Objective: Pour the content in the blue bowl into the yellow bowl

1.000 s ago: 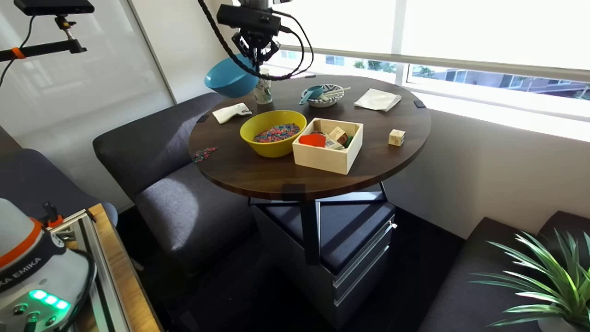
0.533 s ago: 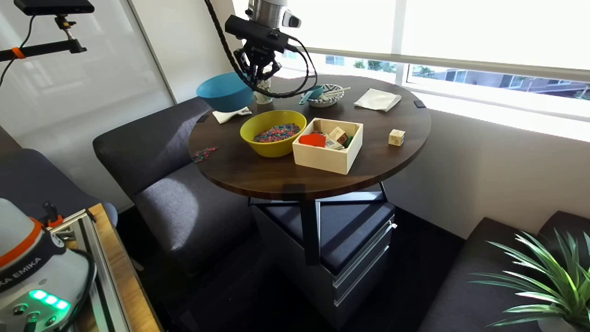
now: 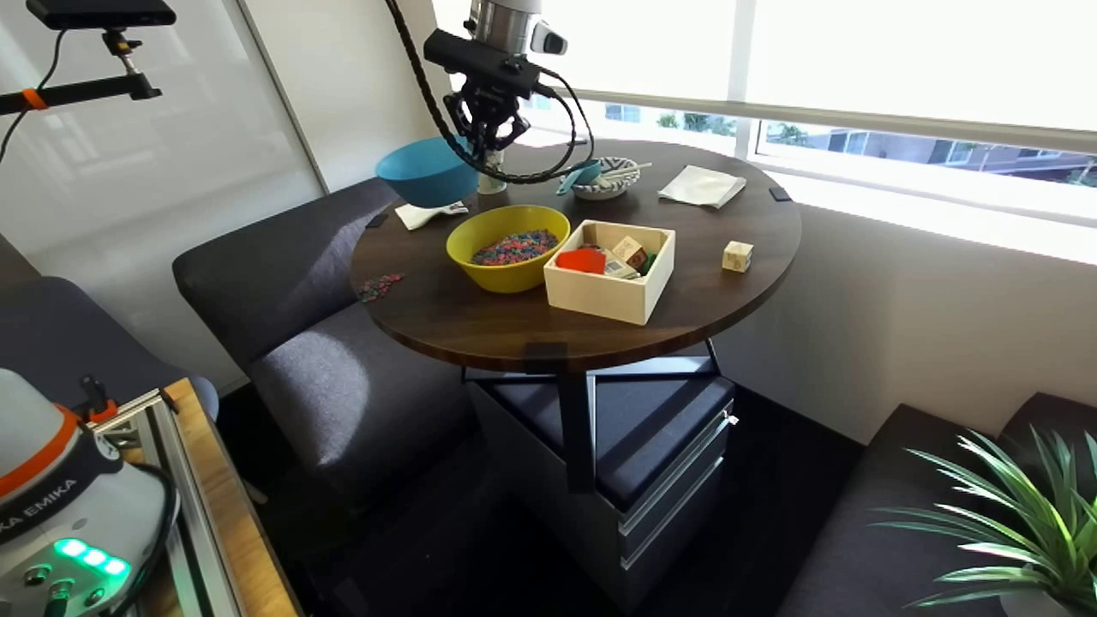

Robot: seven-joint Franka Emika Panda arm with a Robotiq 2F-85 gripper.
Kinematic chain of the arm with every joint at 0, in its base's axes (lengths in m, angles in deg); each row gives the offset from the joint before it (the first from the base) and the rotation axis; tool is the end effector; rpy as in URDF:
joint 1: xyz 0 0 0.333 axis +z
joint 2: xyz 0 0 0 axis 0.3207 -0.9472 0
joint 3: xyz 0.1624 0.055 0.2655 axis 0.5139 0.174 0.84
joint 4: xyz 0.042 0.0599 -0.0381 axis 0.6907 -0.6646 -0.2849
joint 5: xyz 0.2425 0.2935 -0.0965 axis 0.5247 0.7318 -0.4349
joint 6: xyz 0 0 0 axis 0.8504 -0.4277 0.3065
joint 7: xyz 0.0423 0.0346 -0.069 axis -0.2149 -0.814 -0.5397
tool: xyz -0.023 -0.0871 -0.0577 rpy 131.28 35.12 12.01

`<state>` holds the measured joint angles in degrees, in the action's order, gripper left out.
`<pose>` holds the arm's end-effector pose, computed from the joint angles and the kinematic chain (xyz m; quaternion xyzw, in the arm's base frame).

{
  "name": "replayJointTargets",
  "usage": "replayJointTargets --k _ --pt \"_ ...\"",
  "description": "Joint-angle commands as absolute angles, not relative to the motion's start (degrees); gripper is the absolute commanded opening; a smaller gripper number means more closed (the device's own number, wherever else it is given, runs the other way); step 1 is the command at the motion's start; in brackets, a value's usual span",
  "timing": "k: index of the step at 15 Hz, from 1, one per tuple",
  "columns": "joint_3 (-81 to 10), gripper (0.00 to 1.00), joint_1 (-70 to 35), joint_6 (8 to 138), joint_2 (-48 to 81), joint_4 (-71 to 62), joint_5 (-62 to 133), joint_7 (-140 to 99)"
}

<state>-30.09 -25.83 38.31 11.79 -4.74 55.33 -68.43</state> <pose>0.6356 -0.0371 0.3964 -0.9433 -0.2728 0.0497 0.1826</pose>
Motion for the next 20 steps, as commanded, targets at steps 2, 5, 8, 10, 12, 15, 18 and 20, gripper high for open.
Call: replayJointTargets --k 2,5,8,10,12,15,18,20 --pt "-29.8 0.01 -26.5 36.2 5.2 2.1 56.8 -63.7" --pt "-29.8 0.01 -27.0 36.0 1.9 5.1 55.9 -61.2" --pt "-29.6 0.01 -27.4 36.2 -0.5 7.2 55.4 -59.1" --pt "-29.3 0.29 -27.8 36.8 -1.2 7.7 55.3 -59.2" --pt "-29.3 0.45 -28.1 36.7 -1.5 8.1 55.1 -59.3" --pt "-29.7 0.67 -28.6 37.7 0.7 6.3 54.6 -59.1" --pt "-30.8 0.89 -29.4 43.4 10.2 -2.3 54.1 -59.6" --pt "-31.4 1.0 -30.4 49.7 16.2 -7.3 55.5 -60.3"
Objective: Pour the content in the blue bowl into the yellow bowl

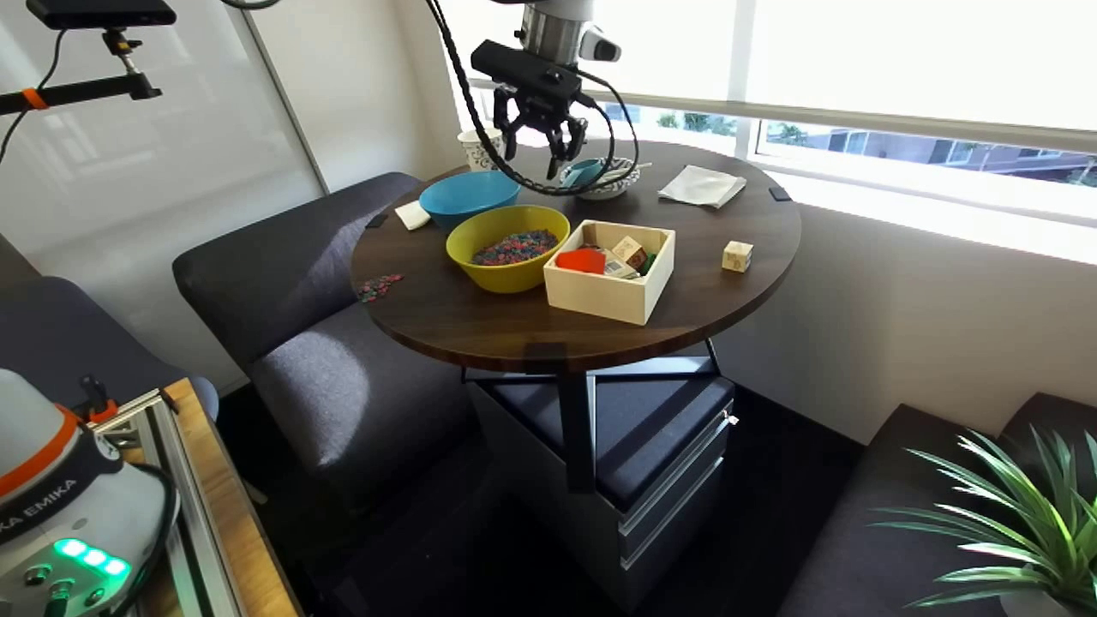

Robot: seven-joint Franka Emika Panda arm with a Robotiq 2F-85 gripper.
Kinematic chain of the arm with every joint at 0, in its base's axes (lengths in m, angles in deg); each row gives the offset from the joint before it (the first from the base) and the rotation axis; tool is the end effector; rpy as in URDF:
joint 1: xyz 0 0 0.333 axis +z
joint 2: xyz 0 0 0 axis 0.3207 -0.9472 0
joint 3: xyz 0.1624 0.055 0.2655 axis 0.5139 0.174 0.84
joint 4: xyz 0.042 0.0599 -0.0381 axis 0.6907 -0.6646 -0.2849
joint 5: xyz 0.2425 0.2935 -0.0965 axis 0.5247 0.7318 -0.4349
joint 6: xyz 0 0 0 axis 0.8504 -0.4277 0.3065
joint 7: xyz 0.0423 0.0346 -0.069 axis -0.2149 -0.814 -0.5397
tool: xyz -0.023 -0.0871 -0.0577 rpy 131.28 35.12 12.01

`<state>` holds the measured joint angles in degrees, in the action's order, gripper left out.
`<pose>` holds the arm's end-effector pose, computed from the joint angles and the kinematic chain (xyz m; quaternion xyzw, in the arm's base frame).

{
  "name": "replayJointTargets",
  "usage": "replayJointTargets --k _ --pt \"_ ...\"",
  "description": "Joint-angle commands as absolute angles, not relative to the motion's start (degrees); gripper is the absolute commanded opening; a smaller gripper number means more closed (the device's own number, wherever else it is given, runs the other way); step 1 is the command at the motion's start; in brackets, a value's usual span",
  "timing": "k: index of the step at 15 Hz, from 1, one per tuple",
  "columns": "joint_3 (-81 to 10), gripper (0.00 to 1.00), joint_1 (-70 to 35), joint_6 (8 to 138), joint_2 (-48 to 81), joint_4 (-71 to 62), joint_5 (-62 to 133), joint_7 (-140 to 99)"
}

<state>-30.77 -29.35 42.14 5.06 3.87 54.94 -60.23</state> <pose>0.6741 -0.0934 0.3909 -0.9729 -0.1689 0.0126 0.1574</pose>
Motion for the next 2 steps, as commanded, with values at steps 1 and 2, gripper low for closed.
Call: replayJointTargets --k 1,2 --pt "-30.7 0.86 -30.1 44.7 7.8 1.9 54.8 -60.1" --pt "-31.1 0.95 -30.4 46.3 10.7 -0.2 55.0 -60.2"
